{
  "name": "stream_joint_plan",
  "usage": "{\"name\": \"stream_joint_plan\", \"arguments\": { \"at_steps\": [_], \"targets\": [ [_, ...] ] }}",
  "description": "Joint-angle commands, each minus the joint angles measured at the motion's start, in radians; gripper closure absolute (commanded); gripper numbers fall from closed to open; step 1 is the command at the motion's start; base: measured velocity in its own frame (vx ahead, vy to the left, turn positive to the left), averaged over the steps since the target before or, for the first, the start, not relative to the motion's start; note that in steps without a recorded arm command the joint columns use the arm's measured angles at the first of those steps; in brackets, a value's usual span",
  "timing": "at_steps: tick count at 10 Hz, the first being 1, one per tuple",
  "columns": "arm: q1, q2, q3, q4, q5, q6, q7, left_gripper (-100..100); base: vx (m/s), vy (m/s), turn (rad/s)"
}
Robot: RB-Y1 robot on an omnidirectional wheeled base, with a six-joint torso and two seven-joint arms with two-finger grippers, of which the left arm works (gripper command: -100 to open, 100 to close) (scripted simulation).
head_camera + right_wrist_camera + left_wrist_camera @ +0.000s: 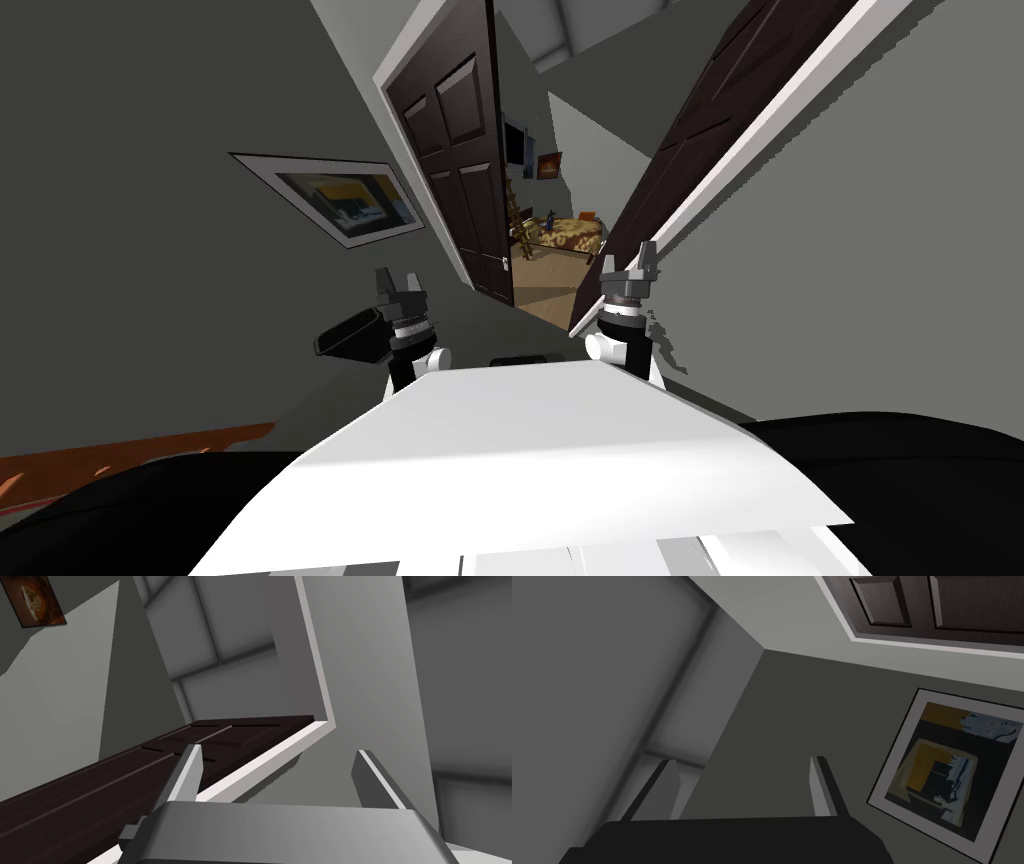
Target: Push the door open
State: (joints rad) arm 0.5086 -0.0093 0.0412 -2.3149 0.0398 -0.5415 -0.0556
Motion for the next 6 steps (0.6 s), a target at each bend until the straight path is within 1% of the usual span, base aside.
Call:
{"name": "stream_joint_plan", "arguments": {
  "at_steps": [1,2,3,4,5,6],
  "targets": [
    [-0.007,0.009,-0.007,0.031,-0.002,-0.005,0.002,-100,0.084,0.026,-0.077],
    [-0.010,0.012,-0.010,0.042,-0.002,-0.006,0.002,-100,0.117,0.019,-0.051],
    [-0.014,0.018,-0.015,0.064,-0.003,-0.010,0.004,-100,0.121,0.020,-0.042],
    [-0.021,0.024,-0.023,0.093,-0.005,-0.014,0.005,-100,0.140,0.012,-0.099],
    [-0.025,0.028,-0.026,0.109,-0.005,-0.017,0.006,-100,0.151,0.039,-0.056],
    [-0.033,0.035,-0.035,0.143,-0.007,-0.022,0.008,-100,0.157,0.051,-0.080]
  ]
}}
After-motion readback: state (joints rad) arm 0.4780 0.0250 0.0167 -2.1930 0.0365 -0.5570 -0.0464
